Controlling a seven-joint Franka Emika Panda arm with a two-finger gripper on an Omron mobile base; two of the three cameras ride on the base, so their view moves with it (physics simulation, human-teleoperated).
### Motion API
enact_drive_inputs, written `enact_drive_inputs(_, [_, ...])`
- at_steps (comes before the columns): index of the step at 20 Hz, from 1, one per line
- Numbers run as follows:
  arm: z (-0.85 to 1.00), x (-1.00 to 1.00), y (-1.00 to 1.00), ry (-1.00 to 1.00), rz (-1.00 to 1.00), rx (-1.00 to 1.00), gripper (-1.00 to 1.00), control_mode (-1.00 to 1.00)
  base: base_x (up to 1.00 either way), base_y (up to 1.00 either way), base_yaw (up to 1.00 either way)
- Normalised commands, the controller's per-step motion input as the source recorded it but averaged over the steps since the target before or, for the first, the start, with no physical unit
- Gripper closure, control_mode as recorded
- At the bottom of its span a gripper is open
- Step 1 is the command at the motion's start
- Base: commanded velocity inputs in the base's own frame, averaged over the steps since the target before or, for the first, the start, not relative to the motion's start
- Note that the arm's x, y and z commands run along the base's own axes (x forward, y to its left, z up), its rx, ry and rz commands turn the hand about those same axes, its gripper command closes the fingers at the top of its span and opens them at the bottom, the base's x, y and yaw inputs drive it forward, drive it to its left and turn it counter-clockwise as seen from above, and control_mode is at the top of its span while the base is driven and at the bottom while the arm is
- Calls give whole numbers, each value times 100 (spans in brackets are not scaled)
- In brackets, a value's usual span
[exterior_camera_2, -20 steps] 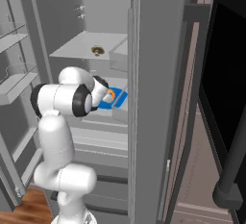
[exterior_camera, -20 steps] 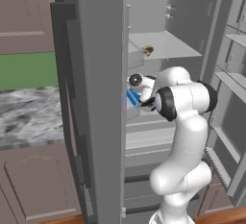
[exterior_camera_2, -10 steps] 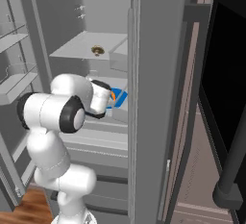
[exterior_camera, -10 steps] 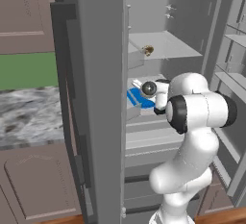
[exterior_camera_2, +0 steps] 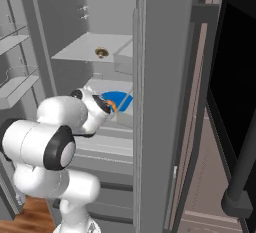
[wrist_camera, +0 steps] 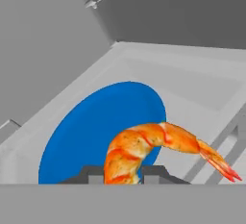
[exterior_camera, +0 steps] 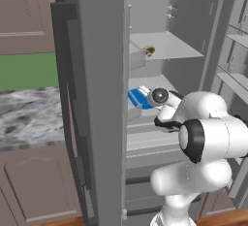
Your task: Transport the shrimp from the fridge to the microwave and turn on the microwave.
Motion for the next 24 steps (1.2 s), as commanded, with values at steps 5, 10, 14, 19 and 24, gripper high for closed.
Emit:
enact_drive_inputs(5, [100, -19, 0, 26, 0, 5, 100, -100, 0, 0, 0])
enact_drive_inputs(10, [82, -25, 6, 23, 1, 0, 100, -100, 0, 0, 0])
enact_drive_inputs(14, [15, -34, 43, 9, 1, -2, 100, -100, 0, 0, 0])
enact_drive_inputs(19, [-10, -83, 26, -18, 1, -4, 100, -100, 0, 0, 0])
enact_drive_inputs(24, [0, -100, 0, -26, 5, 1, 100, -100, 0, 0, 0])
